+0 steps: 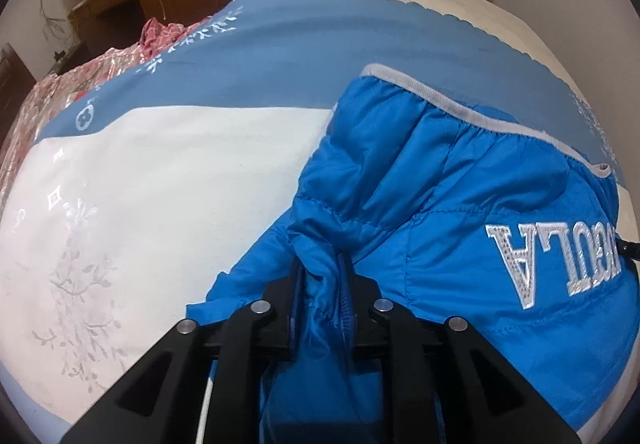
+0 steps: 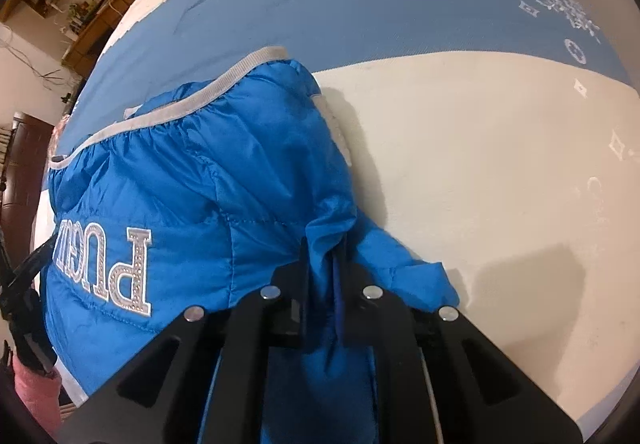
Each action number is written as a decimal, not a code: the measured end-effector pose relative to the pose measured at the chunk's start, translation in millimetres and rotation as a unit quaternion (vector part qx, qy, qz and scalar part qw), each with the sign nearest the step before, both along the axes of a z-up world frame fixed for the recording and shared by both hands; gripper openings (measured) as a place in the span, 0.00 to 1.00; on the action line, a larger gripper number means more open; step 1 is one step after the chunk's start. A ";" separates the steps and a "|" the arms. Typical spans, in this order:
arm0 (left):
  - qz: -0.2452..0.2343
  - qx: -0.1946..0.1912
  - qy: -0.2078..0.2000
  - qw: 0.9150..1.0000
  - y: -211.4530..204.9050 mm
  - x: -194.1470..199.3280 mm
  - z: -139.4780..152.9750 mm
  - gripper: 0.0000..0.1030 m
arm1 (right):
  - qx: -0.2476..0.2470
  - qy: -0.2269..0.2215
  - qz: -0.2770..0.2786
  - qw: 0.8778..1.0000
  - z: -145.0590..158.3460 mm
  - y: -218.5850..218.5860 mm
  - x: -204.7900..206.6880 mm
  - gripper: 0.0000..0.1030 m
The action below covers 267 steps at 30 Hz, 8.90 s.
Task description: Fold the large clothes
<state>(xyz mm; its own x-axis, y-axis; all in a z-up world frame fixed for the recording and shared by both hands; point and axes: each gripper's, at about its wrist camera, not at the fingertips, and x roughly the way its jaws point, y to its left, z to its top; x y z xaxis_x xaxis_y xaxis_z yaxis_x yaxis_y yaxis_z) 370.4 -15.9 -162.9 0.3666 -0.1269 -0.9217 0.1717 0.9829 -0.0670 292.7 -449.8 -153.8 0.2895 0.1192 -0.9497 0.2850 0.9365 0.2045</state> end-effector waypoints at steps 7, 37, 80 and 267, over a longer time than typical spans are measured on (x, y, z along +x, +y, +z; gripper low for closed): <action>0.018 -0.004 -0.061 0.998 12.0 -30.0 61.0 0.21 | -0.014 -0.032 0.019 0.999 55.8 9.3 -42.6 0.16; -0.070 -0.012 -0.013 0.997 -32.4 -94.2 30.6 0.23 | -0.023 0.010 0.078 0.997 27.2 91.1 -66.2 0.13; -0.011 -0.012 -0.034 0.999 37.7 -24.6 57.4 0.71 | 0.025 -0.075 0.036 0.996 60.6 -6.3 -31.0 0.59; 0.005 -0.162 0.100 0.982 145.2 -291.8 5.3 0.45 | -0.051 0.053 0.023 0.997 -2.8 144.0 -290.9 0.15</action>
